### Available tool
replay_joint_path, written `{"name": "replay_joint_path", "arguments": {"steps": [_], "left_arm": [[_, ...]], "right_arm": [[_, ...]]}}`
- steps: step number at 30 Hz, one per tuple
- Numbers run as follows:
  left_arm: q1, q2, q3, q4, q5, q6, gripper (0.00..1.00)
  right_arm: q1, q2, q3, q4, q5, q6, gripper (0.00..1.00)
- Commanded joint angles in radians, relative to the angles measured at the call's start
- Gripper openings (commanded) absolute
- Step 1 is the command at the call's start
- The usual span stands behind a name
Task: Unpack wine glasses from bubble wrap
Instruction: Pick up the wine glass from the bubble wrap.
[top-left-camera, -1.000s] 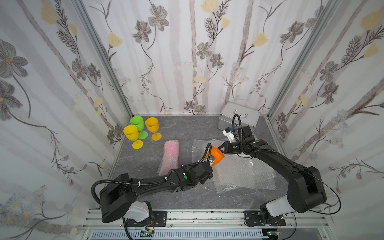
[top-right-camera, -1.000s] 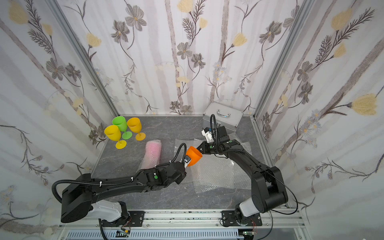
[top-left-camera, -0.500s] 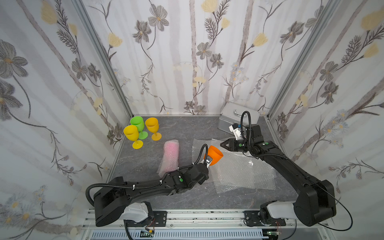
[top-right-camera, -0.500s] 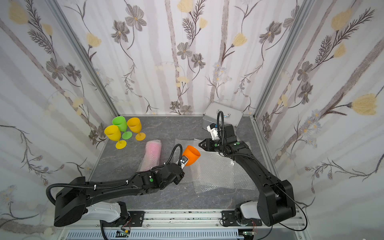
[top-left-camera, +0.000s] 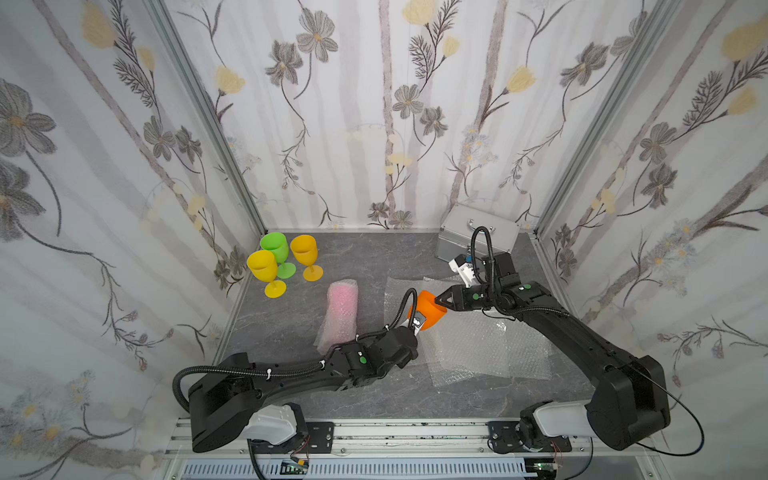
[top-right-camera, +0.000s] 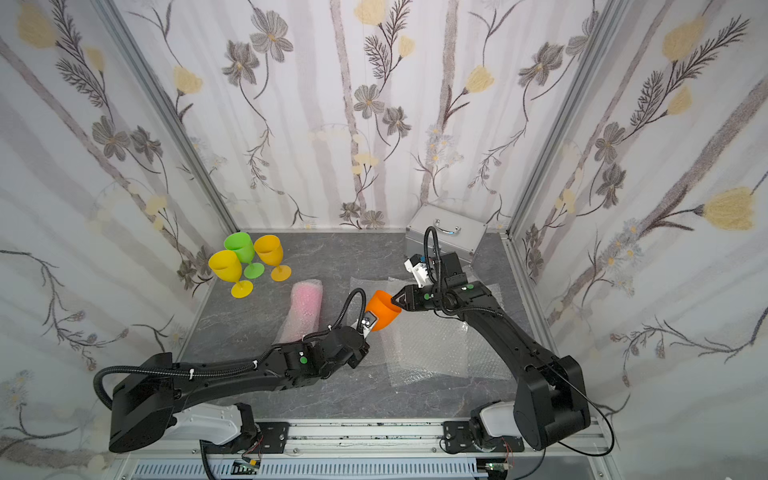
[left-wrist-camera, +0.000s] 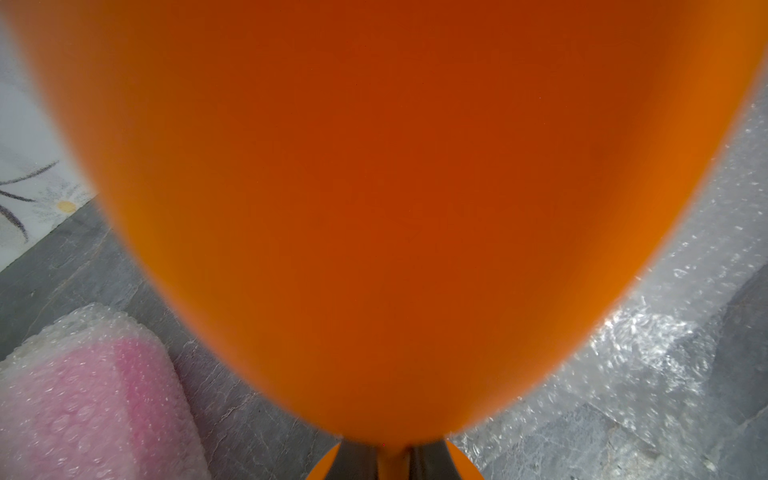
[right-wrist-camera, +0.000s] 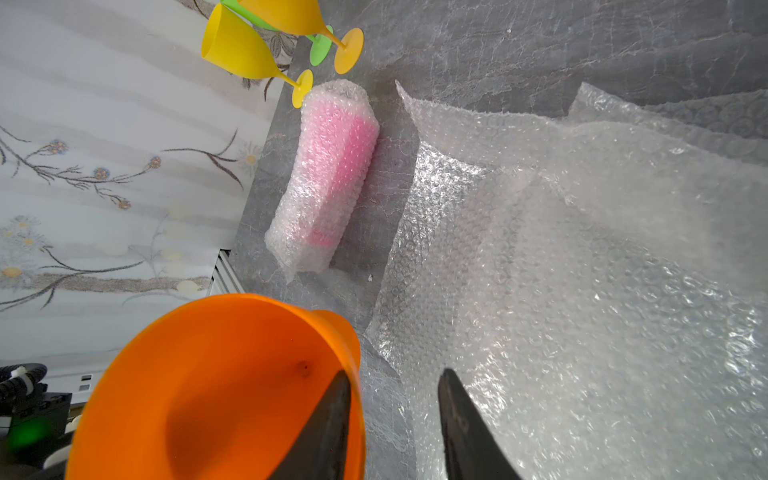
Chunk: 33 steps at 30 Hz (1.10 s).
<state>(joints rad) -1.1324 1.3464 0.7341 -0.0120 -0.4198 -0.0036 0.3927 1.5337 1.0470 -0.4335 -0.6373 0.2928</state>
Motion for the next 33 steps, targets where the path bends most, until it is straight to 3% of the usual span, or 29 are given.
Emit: {"name": "replay_joint_path", "arguments": {"steps": [1,14,20,23,27,29,33], "left_arm": [[-0.001,0.003,0.007,0.034,-0.025,0.018,0.07],[-0.01,-0.006,-0.003,0.073,-0.039,0.038,0.07],[-0.01,-0.012,-0.009,0.083,-0.05,0.042,0.12],[-0.01,-0.01,-0.009,0.082,-0.061,0.039,0.25],[-0.009,-0.019,-0.017,0.084,-0.076,0.015,0.6],[-0.004,-0.035,-0.026,0.087,-0.081,-0.004,0.67],[0.054,-0.082,-0.053,0.081,-0.056,-0.092,0.73]], "right_arm": [[0.01,0.015,0.001,-0.002,-0.023,-0.03,0.29],[0.016,0.026,0.007,0.01,-0.003,-0.024,0.0],[0.015,0.01,0.005,0.025,0.022,-0.012,0.0],[0.014,0.002,0.006,0.032,0.043,-0.003,0.0],[0.008,-0.012,0.009,0.042,0.101,0.014,0.0],[0.008,-0.016,0.017,0.042,0.157,0.02,0.0],[0.011,-0.03,0.046,0.07,0.247,0.038,0.0]]}}
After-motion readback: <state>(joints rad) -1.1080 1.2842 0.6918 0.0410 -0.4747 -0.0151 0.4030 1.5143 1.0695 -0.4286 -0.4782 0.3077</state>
